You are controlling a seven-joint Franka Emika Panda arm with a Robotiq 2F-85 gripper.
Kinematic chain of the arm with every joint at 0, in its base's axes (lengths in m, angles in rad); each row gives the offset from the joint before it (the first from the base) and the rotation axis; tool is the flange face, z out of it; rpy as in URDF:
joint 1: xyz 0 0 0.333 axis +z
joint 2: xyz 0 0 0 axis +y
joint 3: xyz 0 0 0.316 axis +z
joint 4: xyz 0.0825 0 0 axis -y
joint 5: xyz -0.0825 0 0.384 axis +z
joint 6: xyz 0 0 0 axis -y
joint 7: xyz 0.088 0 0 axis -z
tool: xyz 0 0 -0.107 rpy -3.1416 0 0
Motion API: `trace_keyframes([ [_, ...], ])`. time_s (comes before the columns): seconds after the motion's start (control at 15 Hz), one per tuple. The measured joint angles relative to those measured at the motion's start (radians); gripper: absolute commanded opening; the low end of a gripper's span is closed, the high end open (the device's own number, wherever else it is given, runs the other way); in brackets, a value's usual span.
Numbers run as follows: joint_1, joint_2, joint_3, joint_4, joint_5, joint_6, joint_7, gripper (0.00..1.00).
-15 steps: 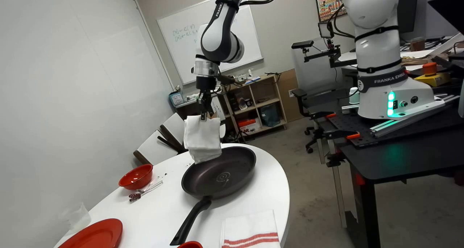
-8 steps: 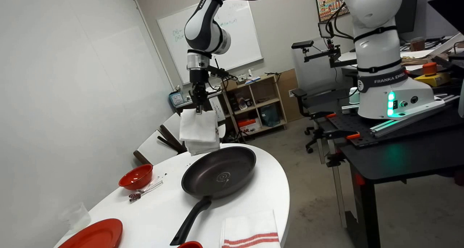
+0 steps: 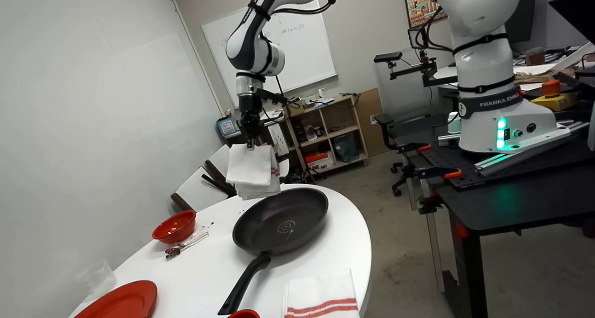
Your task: Use the right white towel to wipe the pan
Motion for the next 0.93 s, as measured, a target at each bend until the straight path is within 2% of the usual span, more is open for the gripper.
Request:
trace_keyframes([
  [0.47,-0.001,0.111,-0.007,0.117,0.047,-0.043,-0.003,0.01],
  [0.53,-0.001,0.117,-0.007,0.125,0.05,-0.045,-0.003,0.01],
  [0.6,-0.001,0.122,-0.007,0.132,0.052,-0.048,-0.003,0.06],
  [0.93,0.001,0.126,-0.011,0.133,0.052,-0.048,-0.003,0.06],
])
